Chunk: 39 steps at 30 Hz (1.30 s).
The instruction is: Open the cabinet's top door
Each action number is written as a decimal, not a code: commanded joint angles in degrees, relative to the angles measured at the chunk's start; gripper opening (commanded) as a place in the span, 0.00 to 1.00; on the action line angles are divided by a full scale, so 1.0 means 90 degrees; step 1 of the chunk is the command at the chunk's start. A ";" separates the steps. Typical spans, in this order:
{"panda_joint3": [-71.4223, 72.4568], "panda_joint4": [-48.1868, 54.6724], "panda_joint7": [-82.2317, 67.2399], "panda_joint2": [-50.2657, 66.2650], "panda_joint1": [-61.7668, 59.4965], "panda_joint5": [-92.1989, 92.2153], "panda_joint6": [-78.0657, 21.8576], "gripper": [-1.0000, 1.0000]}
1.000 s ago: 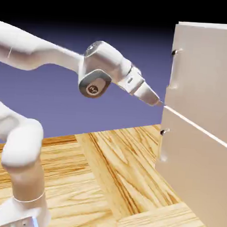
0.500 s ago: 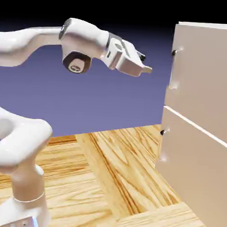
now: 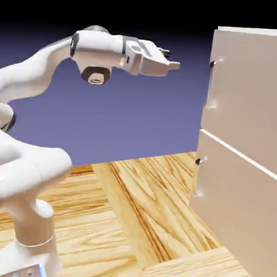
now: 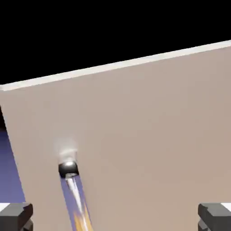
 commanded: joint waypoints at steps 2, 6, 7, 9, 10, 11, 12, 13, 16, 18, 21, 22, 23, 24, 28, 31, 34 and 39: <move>0.0253 0.0092 -0.0199 -0.0273 -0.0334 0.0554 -0.0158 1.00; 0.0759 0.0275 -0.0596 -0.0820 -0.1000 0.1662 -0.0473 1.00; 0.0885 0.0321 -0.0695 -0.0956 -0.1167 0.1939 -0.0552 1.00; 0.1138 0.0412 -0.0893 -0.1229 -0.1500 0.2493 -0.0710 1.00; 0.1265 0.0458 -0.0993 -0.1366 -0.1667 0.2770 -0.0789 1.00; 0.1391 0.0504 -0.1092 -0.1503 -0.1833 0.3046 -0.0868 1.00; 0.1518 0.0550 -0.1191 -0.1639 -0.2000 0.3323 -0.0947 1.00; 0.1644 0.0596 -0.1290 -0.1776 -0.2167 0.3600 -0.1026 1.00; 0.1785 0.0877 -0.1340 -0.1893 -0.2558 0.3944 -0.1089 1.00; 0.1836 0.1315 -0.1267 -0.1882 -0.2999 0.4116 -0.1074 1.00; 0.1862 0.1542 -0.1230 -0.1876 -0.3228 0.4205 -0.1066 0.00; 0.1819 0.1314 -0.1380 -0.1887 -0.3097 0.4292 -0.1273 0.00; 0.1772 0.1081 -0.1533 -0.1896 -0.2964 0.4375 -0.1488 0.00; 0.1722 0.0850 -0.1679 -0.1898 -0.2836 0.4441 -0.1709 0.00; 0.1457 -0.0073 -0.2215 -0.1898 -0.2380 0.4608 -0.2684 0.00; 0.1182 -0.0732 -0.2553 -0.1897 -0.2144 0.4624 -0.3512 0.00; 0.0849 -0.1301 -0.2876 -0.1831 -0.2008 0.4534 -0.4343 0.00; 0.0149 -0.2033 -0.3442 -0.1538 -0.1997 0.4136 -0.5727 0.00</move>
